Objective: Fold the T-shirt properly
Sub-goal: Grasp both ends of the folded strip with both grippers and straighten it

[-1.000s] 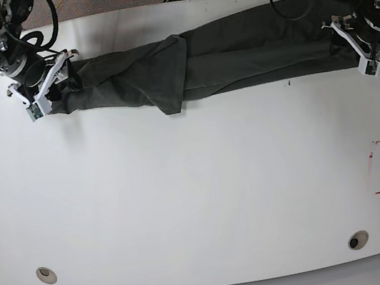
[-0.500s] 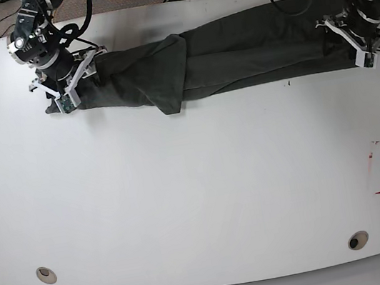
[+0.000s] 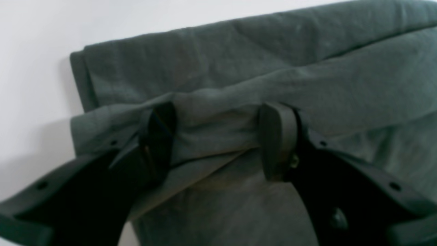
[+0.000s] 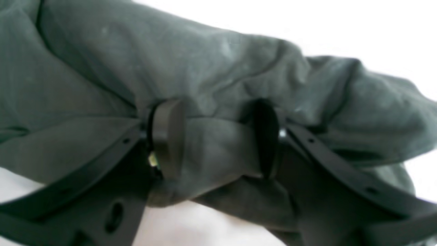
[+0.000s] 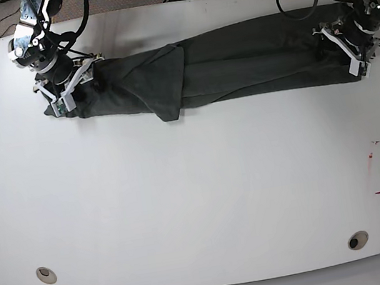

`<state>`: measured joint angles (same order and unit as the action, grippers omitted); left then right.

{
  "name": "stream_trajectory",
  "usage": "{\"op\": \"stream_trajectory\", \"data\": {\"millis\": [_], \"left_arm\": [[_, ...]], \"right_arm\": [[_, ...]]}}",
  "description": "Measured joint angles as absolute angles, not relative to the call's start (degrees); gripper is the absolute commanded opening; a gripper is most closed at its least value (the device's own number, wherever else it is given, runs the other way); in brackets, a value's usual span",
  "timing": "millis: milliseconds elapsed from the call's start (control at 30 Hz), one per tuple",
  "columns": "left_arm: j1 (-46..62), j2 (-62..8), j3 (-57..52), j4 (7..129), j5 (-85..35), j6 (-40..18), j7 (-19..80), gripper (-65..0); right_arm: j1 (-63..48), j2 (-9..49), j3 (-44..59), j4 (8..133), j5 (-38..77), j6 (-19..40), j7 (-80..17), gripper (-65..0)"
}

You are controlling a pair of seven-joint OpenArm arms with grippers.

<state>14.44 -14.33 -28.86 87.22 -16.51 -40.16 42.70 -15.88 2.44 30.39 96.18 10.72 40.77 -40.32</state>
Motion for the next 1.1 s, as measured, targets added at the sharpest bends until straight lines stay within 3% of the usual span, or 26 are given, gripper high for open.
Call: {"op": "stream_trajectory", "data": {"millis": [533, 767, 1100], "left_arm": [[6.7, -13.6, -26.7, 85.2, -13.3, -40.4, 45.7, -28.2], [3.3, -13.6, -27.4, 86.9, -14.4, -40.3, 54.4, -27.9], [0.4, -14.2, -39.0, 89.5, -23.7, -39.9, 66.2, -27.8]], "right_arm": [[-7.4, 7.2, 30.1, 87.6, 10.2, 40.8, -39.7, -33.8], [-7.6, 7.2, 30.0, 88.5, 9.8, 40.5, -39.7, -33.8], [-7.7, 7.2, 30.0, 89.1, 9.2, 40.4, -40.3, -33.8]]}}
